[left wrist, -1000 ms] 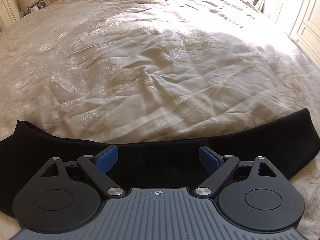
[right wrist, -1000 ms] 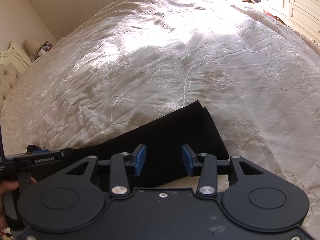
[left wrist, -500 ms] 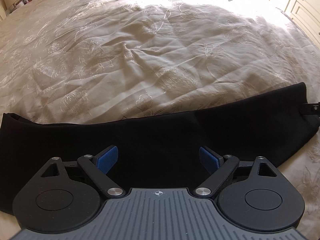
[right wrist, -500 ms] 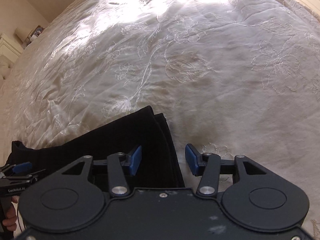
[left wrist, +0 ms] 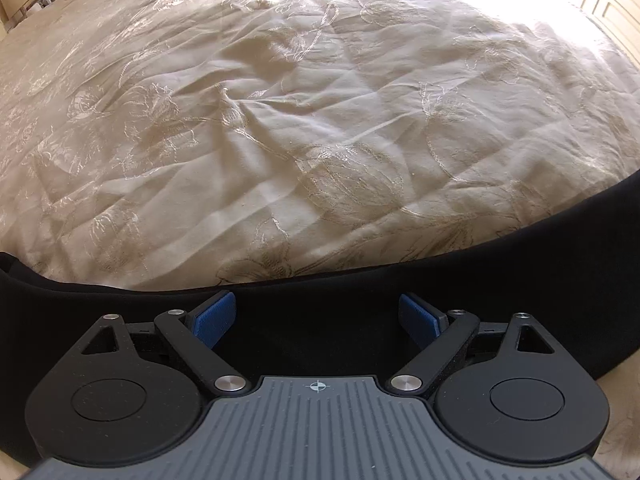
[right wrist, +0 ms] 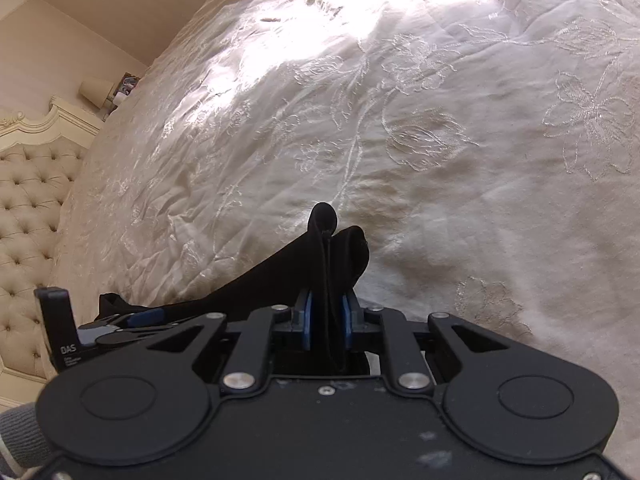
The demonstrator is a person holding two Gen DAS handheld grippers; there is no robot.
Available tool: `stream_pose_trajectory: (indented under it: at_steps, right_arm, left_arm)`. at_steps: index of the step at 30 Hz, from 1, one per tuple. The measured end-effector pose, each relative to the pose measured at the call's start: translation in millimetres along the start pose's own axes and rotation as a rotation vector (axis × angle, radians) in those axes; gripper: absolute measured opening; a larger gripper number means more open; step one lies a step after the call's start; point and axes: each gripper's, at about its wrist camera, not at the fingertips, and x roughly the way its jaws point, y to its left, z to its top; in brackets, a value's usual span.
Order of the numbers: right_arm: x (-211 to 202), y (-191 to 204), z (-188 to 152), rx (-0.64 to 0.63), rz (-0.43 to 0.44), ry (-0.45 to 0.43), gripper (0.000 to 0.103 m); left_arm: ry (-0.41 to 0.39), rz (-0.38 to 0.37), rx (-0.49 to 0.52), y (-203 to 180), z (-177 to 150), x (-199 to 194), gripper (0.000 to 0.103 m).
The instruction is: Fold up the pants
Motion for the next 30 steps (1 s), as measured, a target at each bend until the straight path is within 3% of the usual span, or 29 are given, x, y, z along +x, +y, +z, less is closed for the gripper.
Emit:
stream_pose_trajectory:
  at_steps: [4, 8, 11, 16, 19, 22, 30]
  right_arm:
    - [-12, 31, 1, -0.036, 0.016, -0.028, 0.015]
    - [-20, 62, -1, -0.067, 0.027, -0.049, 0.015]
    - [-22, 88, -5, -0.106, 0.029, -0.059, 0.015]
    - [-18, 136, -17, -0.162, 0.027, -0.065, 0.016]
    - [-10, 165, -27, -0.175, 0.012, -0.061, 0.016]
    - [2, 201, -42, -0.196, 0.011, -0.059, 0.016]
    - [70, 303, -95, -0.273, 0.046, 0.012, 0.016]
  left_arm:
    - [0.01, -0.011, -0.044, 4, 4, 0, 0.089]
    - [-0.043, 0.016, -0.058, 9, -2, -28, 0.082]
    - [-0.055, -0.022, -0.054, 10, -18, -45, 0.082]
    - [0.024, -0.058, 0.035, -1, -44, -26, 0.083]
    - [0.011, -0.08, 0.068, 3, -48, -21, 0.082]
    - [-0.011, -0.125, 0.009, 29, -48, -34, 0.075]
    - [-0.07, -0.088, -0.176, 157, -80, -70, 0.075]
